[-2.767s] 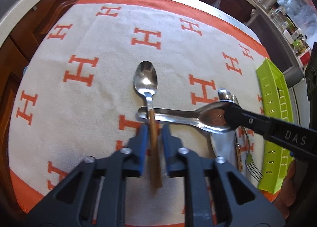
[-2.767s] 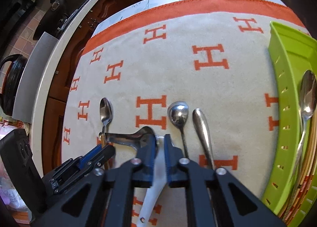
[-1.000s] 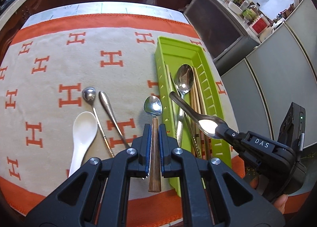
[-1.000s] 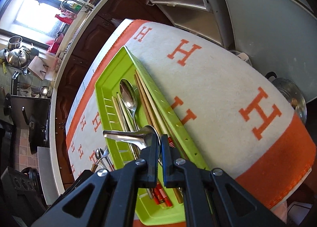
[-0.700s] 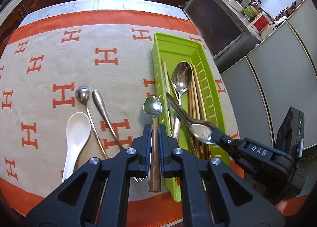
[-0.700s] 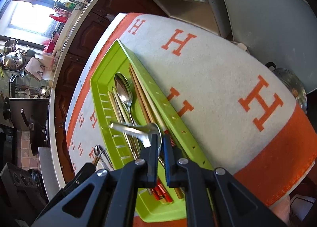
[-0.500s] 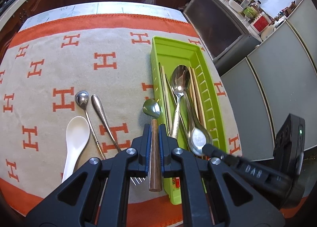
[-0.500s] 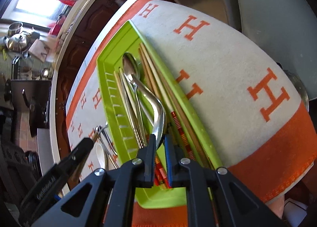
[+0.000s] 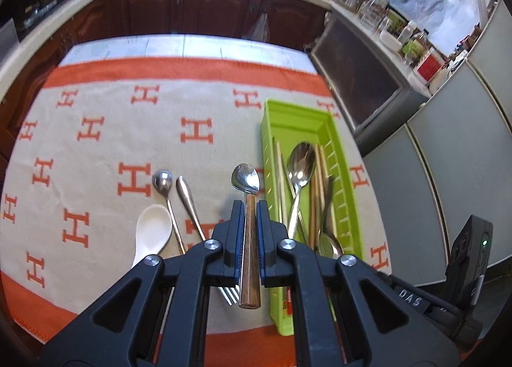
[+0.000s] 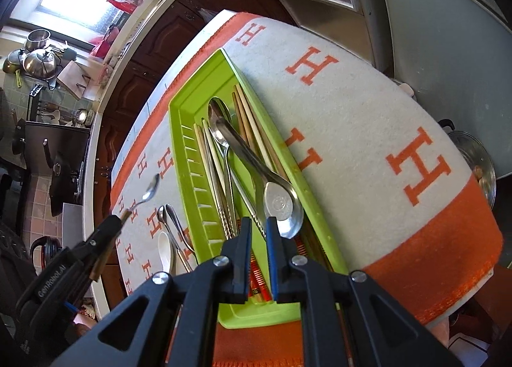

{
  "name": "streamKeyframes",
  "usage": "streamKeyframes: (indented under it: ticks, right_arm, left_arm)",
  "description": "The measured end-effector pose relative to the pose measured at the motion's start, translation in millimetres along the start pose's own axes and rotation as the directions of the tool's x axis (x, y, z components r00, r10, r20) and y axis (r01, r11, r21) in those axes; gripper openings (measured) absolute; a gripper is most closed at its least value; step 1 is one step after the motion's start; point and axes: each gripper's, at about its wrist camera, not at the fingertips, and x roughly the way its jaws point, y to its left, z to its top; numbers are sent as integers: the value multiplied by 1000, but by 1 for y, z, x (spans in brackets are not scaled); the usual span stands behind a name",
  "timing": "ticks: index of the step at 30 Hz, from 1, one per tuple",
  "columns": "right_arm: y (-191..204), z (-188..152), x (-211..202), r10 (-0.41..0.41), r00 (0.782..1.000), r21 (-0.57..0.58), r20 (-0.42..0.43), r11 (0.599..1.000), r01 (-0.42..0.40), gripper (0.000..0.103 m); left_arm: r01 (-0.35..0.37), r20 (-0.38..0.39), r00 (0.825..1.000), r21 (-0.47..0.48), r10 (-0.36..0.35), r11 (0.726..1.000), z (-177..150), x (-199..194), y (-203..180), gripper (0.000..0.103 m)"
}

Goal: Organize utensils
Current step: 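Lower the right tool's curved metal spoon into the green tray and open while the left tool holds its spoon, then lower the left tool's wooden-handled spoon into the green tray and open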

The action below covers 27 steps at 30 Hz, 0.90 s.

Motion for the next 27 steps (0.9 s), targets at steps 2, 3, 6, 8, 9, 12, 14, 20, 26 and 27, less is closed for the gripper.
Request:
streamKeyframes:
  ticks: [2,3,6,8,9,12,14,20,26,27]
  right_arm:
    - [1,0,-4,2,1000,-8,16,1000,-1,10]
    - [1,-1,-6,2,1000,-12,24,1000,-1,10]
    - [2,-1,-13,5,999,-24,48,1000,-4,10]
    - [2,0,-15,3,998,-32,60,999,-1,10]
    - [2,0,-16,4,998,-34,65,999,-1,10]
    - [1,0,-17,-1,997,-39,73,999,4,10]
    - [-1,0,-17,-3,997,-37,75,999,6,10]
    - [-5,0,-16,-20,997,-28,79,999,22,10]
    - [-11,1,-15,-41,996,-19,78,999,42,10]
    - [-11,1,-15,-42,996,-18,78,999,44,10]
  left_arm:
    - [-4,30,1000,16,3,1000,2,-7,-7,5]
    - [-5,46,999,23,4,1000,4,-10,-11,5]
    - [-17,100,995,39,13,999,7,-18,-23,5]
    - [-19,127,992,44,13,999,9,-22,-30,5]
    - [-20,142,990,49,13,999,10,-23,-34,5]
    - [-18,170,985,60,8,998,12,-24,-44,5]
    - [-17,176,984,66,5,998,13,-19,-51,5]
    - [6,88,996,109,-16,994,8,15,-67,5]
    - [41,-15,999,177,-39,983,-9,33,-75,6]
    - [47,-29,999,189,-42,981,-12,33,-76,6]
